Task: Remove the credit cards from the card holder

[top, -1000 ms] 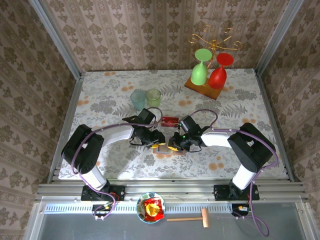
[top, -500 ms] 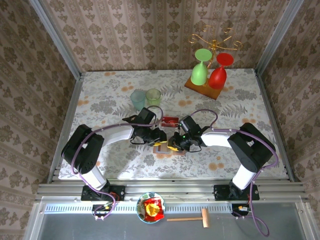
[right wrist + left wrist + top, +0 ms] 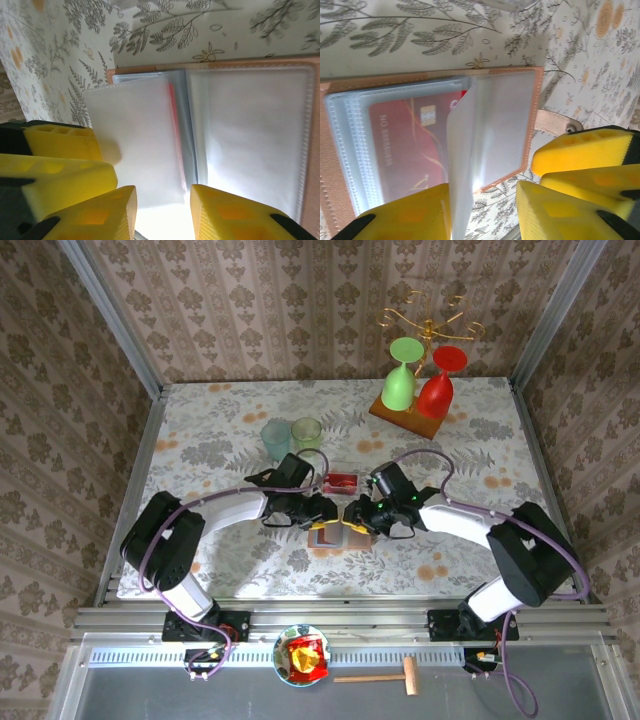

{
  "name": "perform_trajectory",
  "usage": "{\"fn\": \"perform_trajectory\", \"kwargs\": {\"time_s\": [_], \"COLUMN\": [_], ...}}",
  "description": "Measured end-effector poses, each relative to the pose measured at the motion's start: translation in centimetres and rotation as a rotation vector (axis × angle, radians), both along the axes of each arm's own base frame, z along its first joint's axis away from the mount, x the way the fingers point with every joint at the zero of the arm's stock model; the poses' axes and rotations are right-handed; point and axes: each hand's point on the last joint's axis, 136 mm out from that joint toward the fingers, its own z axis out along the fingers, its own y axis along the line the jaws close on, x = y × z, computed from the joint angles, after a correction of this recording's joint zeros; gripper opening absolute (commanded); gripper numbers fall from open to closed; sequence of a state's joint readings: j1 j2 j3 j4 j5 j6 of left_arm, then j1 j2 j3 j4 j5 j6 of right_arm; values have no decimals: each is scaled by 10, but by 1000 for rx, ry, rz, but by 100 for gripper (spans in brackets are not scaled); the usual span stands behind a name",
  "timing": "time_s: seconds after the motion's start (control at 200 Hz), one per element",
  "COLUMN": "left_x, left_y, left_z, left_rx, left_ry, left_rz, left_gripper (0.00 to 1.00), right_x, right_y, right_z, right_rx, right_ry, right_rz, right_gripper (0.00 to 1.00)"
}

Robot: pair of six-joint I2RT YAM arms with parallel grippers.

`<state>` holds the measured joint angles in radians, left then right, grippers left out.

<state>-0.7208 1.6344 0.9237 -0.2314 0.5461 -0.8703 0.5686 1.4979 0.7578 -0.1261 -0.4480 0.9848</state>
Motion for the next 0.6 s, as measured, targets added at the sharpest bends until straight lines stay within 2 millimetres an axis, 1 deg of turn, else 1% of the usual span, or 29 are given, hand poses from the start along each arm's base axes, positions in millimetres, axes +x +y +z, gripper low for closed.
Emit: {"fn": "perform_trajectory", "kwargs": {"time_s": [0.165, 0.295, 0.41, 0.6], "left_x": [4, 6, 6, 3], "left_y": [-16, -30, -39, -50], "left_z": [17, 22, 14, -4], "left_rx": [-40, -63, -64, -56], "left_ry": [-31, -40, -25, 12], "left_rz": [-26, -51, -70, -97], "left_gripper": [39, 40, 40, 41], "right_x": [1, -1, -4, -15], "right_y": [-20, -33, -42, -53], "right_z": [14, 26, 30, 28], "right_rx": [-32, -49, -68, -93], "right_ry": [-33, -62, -78, -74], "right_rz": [-27, -49, -60, -75], "right_gripper": [36, 37, 37, 39]}}
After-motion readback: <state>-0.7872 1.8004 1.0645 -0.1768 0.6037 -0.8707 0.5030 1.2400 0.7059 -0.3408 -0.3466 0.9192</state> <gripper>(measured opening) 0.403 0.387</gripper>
